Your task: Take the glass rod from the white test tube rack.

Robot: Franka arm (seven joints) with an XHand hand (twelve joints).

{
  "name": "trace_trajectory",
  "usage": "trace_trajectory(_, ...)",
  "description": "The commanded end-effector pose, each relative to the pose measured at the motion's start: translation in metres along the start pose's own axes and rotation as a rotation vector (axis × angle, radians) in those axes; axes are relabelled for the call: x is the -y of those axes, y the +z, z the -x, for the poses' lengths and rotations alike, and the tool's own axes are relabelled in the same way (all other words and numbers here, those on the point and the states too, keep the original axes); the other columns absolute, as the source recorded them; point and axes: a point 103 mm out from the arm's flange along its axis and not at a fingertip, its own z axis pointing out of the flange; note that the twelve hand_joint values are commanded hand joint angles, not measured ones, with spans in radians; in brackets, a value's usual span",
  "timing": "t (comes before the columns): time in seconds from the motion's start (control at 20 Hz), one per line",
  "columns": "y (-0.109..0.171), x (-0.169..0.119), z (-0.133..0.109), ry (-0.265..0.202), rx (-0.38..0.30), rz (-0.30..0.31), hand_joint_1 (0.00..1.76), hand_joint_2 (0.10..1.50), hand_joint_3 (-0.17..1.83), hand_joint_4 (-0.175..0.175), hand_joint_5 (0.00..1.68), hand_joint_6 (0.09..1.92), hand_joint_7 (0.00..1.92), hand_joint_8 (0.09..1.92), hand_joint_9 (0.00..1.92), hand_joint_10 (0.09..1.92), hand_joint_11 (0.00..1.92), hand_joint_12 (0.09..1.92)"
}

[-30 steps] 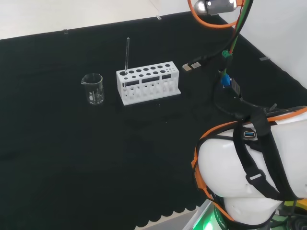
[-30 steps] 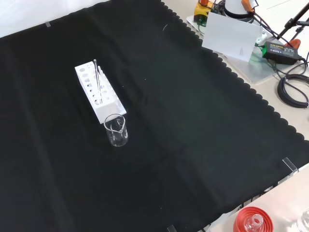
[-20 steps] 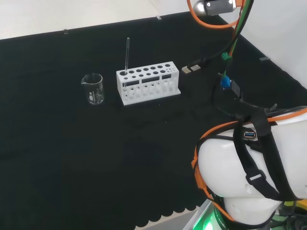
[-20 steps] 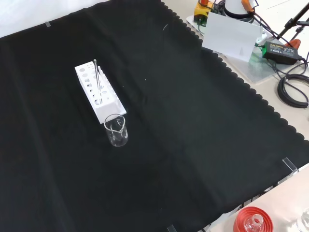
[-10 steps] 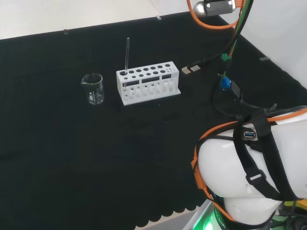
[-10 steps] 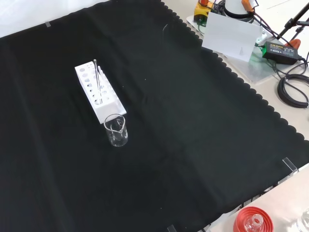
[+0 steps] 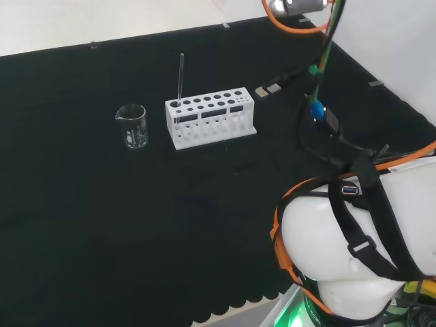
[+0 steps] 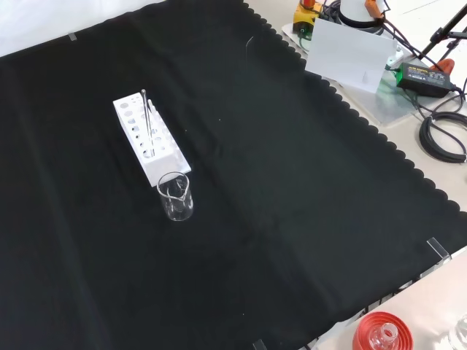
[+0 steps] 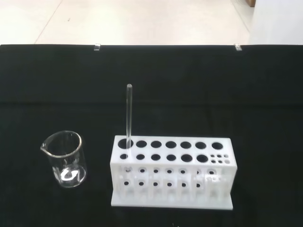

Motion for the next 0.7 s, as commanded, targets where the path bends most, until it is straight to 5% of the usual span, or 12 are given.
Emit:
trace_trajectory(0.05,-0.006,-0.060,-0.013,-0.058,0.024,-0.001,0.11,1.21,0.08,-0.093,0.00,0.09,0.03,0.09,0.00,0.42,0.00,0.69)
trace_trajectory(0.5,0.012,-0.121,-0.018,-0.081,0.002,-0.035,0.13,1.20,0.05,-0.096,0.00,0.09,0.00,0.19,0.00,0.55,0.00,0.83)
trace_trajectory(0.7,0.023,-0.145,-0.024,-0.119,0.009,-0.025,0.14,1.20,0.04,-0.102,0.00,0.09,0.00,0.35,0.00,0.77,0.00,1.10)
